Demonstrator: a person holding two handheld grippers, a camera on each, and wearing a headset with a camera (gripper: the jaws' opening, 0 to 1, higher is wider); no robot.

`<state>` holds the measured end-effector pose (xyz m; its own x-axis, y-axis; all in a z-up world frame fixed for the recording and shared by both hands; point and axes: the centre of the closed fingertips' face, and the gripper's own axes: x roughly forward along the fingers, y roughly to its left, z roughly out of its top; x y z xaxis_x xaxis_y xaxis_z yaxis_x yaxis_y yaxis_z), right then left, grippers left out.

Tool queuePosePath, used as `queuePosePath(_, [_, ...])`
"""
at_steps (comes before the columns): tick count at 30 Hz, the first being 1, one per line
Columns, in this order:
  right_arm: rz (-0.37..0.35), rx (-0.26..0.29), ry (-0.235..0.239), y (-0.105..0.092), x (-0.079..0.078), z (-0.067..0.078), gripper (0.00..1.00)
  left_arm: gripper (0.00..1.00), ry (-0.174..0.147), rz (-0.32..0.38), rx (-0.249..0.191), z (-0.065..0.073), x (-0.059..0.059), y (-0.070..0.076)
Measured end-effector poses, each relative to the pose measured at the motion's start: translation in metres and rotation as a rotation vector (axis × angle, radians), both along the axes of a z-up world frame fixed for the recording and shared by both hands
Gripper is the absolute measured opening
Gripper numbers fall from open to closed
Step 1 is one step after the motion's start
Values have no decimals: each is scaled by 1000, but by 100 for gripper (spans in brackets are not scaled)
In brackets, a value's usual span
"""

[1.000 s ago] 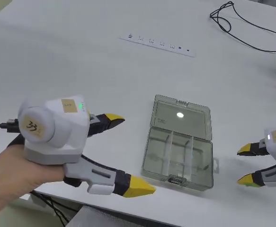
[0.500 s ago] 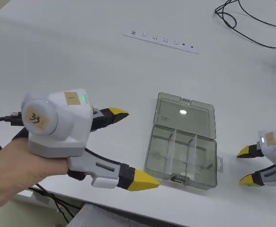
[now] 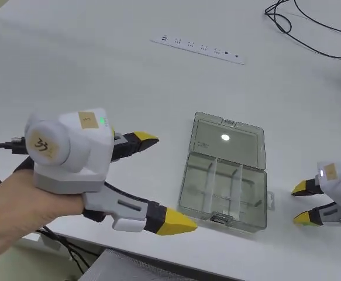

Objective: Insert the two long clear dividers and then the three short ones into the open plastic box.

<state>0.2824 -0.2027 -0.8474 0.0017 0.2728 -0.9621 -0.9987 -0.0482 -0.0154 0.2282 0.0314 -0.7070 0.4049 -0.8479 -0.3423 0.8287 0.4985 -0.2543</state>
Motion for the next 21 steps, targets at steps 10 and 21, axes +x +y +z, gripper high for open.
queuePosePath(10, [-33,24,-32,1,6,9,32,100,0,-7,3,1,-1,1])
queuePosePath(21, [-69,109,-102,20,-1,40,32,100,2,-28,-7,6,-1,-7])
